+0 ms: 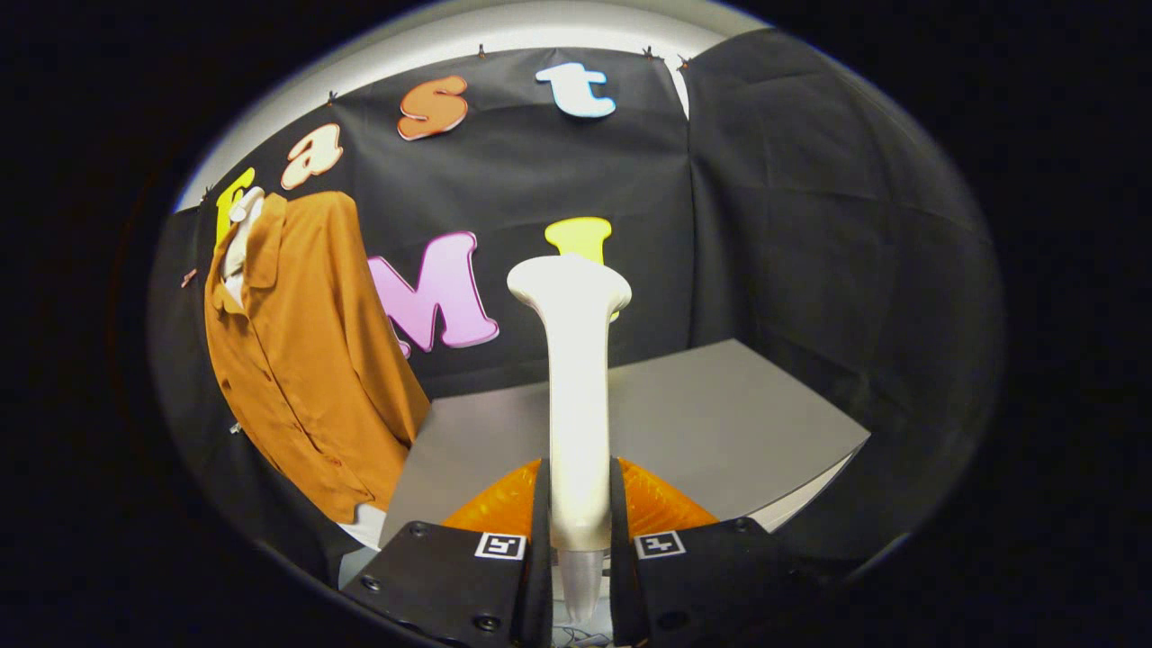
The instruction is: Iron the clothes twice with a garment steamer, once on the left side and once on the right side.
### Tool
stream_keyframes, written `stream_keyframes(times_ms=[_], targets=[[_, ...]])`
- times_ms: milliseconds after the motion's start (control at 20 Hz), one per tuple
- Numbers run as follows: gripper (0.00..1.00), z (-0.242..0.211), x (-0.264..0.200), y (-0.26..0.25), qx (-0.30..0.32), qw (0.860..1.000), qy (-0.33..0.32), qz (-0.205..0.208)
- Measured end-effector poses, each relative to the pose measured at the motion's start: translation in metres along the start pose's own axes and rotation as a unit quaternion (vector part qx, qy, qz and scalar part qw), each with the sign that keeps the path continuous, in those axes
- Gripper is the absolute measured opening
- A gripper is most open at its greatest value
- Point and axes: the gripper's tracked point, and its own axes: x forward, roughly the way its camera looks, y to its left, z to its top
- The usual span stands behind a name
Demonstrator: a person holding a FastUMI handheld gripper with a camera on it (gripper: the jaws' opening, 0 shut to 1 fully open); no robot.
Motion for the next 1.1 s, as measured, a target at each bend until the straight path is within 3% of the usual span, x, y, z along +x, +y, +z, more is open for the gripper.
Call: stream_keyframes(times_ms=[350,650,1100], targets=[[0.29,0.041,-0.059,0.062,-0.010,0.994,-0.112,0.009],[0.29,0.071,-0.096,0.150,-0.044,0.986,-0.158,0.024],[0.29,0.070,-0.116,0.259,-0.059,0.978,-0.190,0.063]])
